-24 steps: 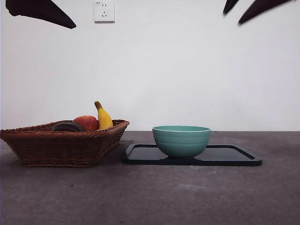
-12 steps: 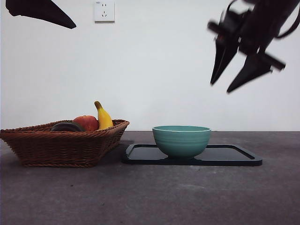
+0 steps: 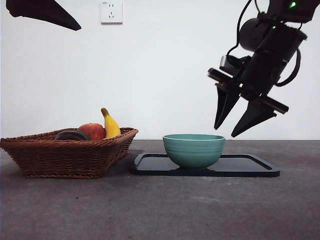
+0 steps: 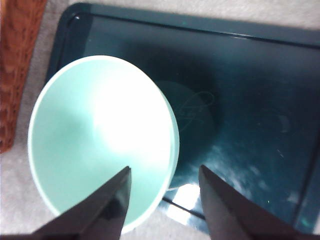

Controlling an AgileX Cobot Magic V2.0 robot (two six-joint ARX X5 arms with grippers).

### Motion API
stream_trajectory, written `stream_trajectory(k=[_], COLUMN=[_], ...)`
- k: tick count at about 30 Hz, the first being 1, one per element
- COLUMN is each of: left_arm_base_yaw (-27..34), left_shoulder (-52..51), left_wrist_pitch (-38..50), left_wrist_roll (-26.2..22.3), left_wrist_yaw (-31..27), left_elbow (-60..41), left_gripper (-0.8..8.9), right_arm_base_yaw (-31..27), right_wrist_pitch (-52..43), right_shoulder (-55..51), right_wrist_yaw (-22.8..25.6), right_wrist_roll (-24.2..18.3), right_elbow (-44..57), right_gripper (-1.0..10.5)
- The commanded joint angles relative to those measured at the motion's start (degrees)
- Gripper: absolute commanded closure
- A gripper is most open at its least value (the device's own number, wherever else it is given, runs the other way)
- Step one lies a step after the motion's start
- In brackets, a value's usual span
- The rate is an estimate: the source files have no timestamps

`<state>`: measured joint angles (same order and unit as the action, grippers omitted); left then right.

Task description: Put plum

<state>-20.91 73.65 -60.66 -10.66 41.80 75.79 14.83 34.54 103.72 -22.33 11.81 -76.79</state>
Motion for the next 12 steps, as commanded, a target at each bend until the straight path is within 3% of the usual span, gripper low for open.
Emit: stream_trajectory(k=[1,7,12], left_arm_base_yaw=[-0.22,-0.24,-0.24], left_shoulder=[0.61,0.61,0.61], left_wrist_pitch=[0.22,0.17,0.02], left_wrist_roll=[-0.66,-0.61,-0.63], left_wrist_yaw=[0.15,0.15,0.15], left_elbow=[1.36,1.36,1.36], left_gripper=[4.11,4.11,4.11], right_arm_base_yaw=[0.81,2.12,2.75], right_wrist_pitch=[-1.22,-2.14,-3.72], right_shoulder=[2.27,4.37,4.5], right_wrist_yaw=[0.26,3.85,4.68], right_wrist_roll=[-0.7,-0.85,-1.36], right_elbow=[-1.33,-1.33,-1.33], right_gripper=[7.3,7.6,8.8])
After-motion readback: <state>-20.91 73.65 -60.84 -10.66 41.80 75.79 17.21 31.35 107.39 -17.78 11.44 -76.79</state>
